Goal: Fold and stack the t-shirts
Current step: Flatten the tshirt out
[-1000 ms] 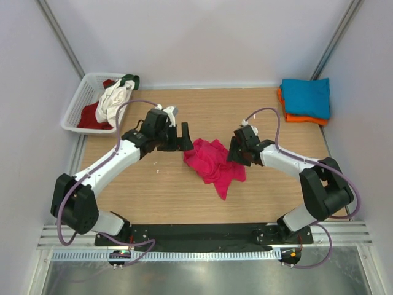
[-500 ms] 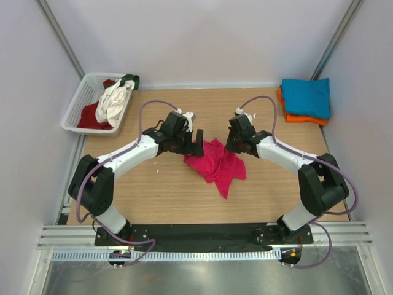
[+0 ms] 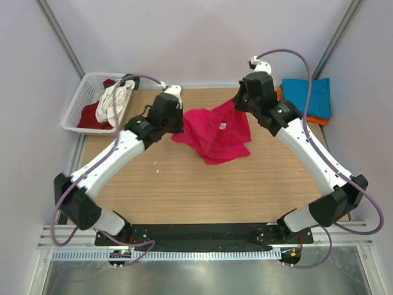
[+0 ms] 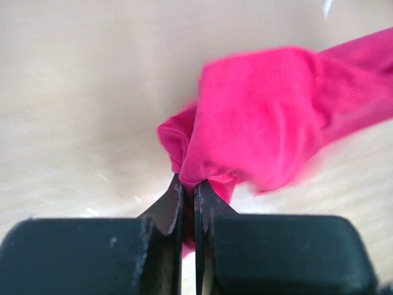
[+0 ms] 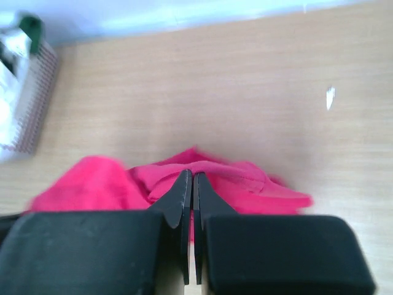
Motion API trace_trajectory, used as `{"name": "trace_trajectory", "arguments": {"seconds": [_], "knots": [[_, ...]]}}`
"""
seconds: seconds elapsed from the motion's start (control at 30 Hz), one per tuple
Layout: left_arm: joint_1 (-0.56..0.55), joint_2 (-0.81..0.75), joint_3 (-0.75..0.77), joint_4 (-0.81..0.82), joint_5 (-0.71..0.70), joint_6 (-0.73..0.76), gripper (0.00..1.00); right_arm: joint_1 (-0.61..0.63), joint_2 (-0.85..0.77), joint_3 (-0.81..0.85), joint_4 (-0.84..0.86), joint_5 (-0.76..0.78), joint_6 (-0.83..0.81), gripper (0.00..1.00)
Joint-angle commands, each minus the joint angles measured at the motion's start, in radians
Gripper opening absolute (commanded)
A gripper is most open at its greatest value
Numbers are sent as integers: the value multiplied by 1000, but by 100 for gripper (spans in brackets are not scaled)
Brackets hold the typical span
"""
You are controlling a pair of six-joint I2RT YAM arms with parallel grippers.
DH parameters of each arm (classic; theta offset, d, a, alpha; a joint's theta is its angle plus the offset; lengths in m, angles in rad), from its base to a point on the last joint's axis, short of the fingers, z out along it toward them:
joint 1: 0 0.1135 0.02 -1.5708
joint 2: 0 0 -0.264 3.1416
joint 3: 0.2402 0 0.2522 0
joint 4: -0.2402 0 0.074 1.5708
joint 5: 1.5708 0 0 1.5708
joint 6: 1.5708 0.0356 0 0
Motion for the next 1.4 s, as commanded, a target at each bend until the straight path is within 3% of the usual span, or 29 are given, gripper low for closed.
{"name": "trace_trajectory", "arguments": {"seconds": [0.0, 0.07, 0.2, 0.33, 0.4, 0.47, 0.53, 0.57, 0.63, 0.67, 0.7, 0.73, 0.9, 1.07, 1.37], "knots": [[5, -197, 132, -67, -276, 76, 0, 1, 50, 244, -86, 79, -76, 1], [6, -265, 142, -89, -357, 101, 0, -3, 85, 337, -123, 112, -92, 1], [8, -341, 149, -118, -369, 127, 0, -31, 121, 428, -195, 129, -78, 1], [8, -371, 174, -158, -359, 142, 0, -35, 106, 393, -209, 98, -60, 1], [8, -384, 156, -149, -283, 183, 0, -37, 83, 313, -177, 66, -60, 1], [6, -400, 73, -137, -117, 194, 0, -40, 80, 258, -160, 64, -54, 1], [-5, -430, -69, -88, 5, 162, 7, -55, 90, 177, -146, 61, -53, 1], [-17, -440, -119, -66, 120, 127, 14, -65, 95, 147, -141, 53, -54, 1], [-120, -447, -215, -9, 159, 109, 60, -112, 122, 68, -128, 40, -55, 1], [-173, -446, -284, -8, 71, 108, 83, -127, 133, 40, -115, 37, -61, 1], [-225, -441, -303, -20, 11, 110, 99, -146, 147, 0, -88, 17, -82, 1], [-288, -434, -314, -38, -46, 108, 100, -167, 167, -11, -75, 1, -101, 1], [-253, -464, -341, -98, -325, -9, 100, -175, 218, -22, -61, -63, -195, 1], [10, -322, -314, -178, -287, -189, 100, -177, 271, -54, -72, -31, -199, 1], [309, -27, -283, -51, -221, -229, 95, -226, 308, -69, -104, -14, -196, 1]]}}
